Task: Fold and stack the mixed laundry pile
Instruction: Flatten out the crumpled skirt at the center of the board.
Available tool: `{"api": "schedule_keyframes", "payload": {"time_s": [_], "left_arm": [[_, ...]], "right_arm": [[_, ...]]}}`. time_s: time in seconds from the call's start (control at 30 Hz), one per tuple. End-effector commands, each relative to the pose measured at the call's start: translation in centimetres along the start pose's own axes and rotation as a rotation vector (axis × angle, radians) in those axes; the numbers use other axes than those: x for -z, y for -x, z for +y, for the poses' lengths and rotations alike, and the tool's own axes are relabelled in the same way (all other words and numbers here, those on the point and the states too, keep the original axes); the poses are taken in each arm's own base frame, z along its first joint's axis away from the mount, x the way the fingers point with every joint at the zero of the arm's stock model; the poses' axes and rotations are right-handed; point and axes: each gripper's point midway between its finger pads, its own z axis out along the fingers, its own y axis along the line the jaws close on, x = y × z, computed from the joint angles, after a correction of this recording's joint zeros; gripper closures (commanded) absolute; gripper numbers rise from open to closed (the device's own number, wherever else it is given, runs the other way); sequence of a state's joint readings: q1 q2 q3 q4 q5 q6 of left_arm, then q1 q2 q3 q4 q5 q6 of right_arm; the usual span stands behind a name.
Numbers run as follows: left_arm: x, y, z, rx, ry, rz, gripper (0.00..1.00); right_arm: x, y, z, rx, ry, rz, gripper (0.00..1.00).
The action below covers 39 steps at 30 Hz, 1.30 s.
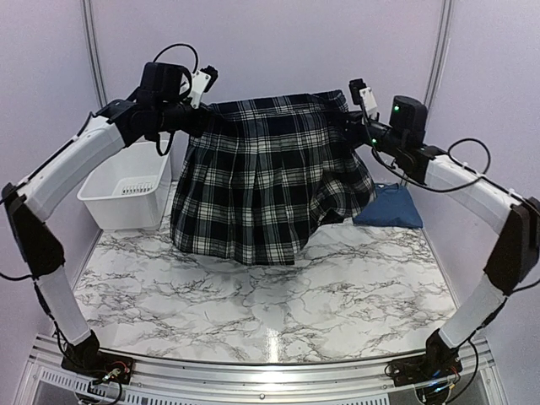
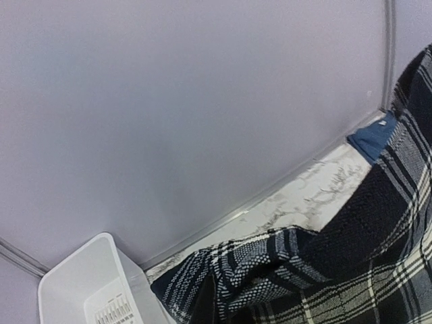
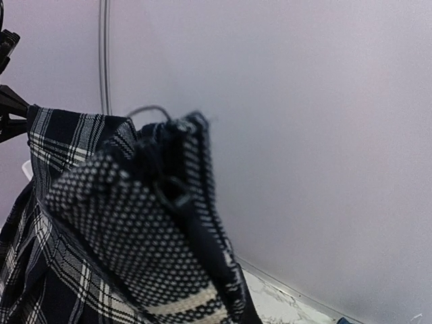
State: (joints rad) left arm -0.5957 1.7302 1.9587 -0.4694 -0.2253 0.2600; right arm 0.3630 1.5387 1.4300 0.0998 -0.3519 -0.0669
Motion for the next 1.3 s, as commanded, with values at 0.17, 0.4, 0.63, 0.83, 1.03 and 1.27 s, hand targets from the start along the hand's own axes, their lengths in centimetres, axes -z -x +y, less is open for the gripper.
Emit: {"api": "schedule_keyframes", "payload": {"time_s": [0.17, 0.4, 0.63, 0.83, 1.03, 1.27], "left_arm": [[-0.7, 9.6, 6.6, 0.117, 0.108, -0.307, 1.00], [-1.6, 2.3, 3.1, -0.019, -0.002, -0.164, 1.00], [4.9, 1.8, 3.6, 0.212, -0.015, -0.249, 1.00], [1.8, 3.6, -6.5, 0.249, -0.409, -0.166, 1.00], [3.3, 4.3, 6.3, 0.423, 0.056, -0.212, 1.00], [3.8, 6.6, 2.4, 0.339, -0.190, -0.253, 1.00]], "right_arm": [[-5.1, 11.4, -3.8, 0.201, -0.056, -0.354, 1.00], [-6.5, 4.6, -0.3, 0.267, 0.152, -0.283, 1.00], [-1.2, 9.5, 2.8, -0.062, 0.253, -0.300, 1.00], [-6.3, 5.0, 8.6, -0.252, 0.518, -0.061, 1.00], [-1.9, 2.8, 16.2, -0.330, 0.706, 0.088, 1.00], [1.8, 0.9, 6.5, -0.435, 0.386, 0.039, 1.00]]}}
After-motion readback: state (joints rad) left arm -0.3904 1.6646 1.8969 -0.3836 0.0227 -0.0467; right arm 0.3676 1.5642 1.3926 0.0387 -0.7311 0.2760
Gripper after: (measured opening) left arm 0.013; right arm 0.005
